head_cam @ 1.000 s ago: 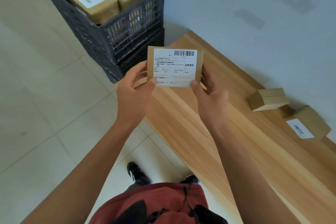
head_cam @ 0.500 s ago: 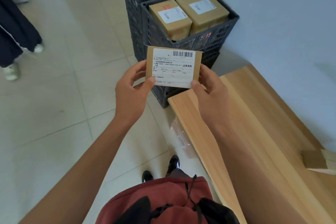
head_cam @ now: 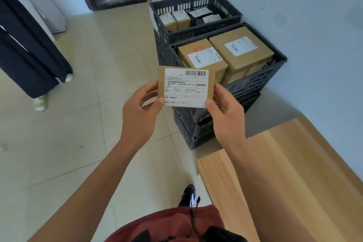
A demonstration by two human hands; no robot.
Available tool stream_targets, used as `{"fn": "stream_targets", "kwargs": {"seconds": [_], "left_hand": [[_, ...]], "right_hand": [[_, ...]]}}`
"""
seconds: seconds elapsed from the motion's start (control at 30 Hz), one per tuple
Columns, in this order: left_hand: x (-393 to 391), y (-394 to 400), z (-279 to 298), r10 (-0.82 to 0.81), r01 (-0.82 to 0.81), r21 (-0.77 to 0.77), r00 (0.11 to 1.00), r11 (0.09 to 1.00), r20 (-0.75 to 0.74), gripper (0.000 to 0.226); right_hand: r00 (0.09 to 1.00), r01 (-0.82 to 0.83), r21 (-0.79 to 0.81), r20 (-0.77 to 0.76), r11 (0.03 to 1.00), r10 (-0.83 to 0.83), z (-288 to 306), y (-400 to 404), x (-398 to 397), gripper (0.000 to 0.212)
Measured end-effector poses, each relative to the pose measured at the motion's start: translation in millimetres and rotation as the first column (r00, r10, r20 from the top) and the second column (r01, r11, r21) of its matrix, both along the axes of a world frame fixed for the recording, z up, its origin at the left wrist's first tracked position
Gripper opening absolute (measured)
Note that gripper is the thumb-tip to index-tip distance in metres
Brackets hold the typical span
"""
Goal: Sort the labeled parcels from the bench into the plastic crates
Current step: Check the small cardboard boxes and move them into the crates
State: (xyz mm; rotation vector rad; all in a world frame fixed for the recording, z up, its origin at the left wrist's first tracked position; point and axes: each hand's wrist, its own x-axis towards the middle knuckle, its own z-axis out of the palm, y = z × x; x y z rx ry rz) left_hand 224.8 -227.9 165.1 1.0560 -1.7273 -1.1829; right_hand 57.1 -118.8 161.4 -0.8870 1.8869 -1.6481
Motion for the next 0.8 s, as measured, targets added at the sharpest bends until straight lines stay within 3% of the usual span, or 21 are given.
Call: {"fn": "stream_targets", "kwargs": {"seconds": [0.43, 0.8], "left_hand": [[-36.5, -136.1, -13.1, 0.062, -0.061, 0.043, 0.998, 0.997, -0.033, 0.043], [-42.1, -323.6, -18.6, -0.036, 0.039, 0.092, 0.999, 0.995, -0.037, 0.045]], "right_hand": [[0.996, -0.088, 0.052, 0.012, 0.995, 0.087, -3.5, -143.6, -43.6, 0.049], [0.996, 0.03, 0.129, -0.084, 0.991, -0.019, -5.6, -307.5, -34.6, 0.048]]}}
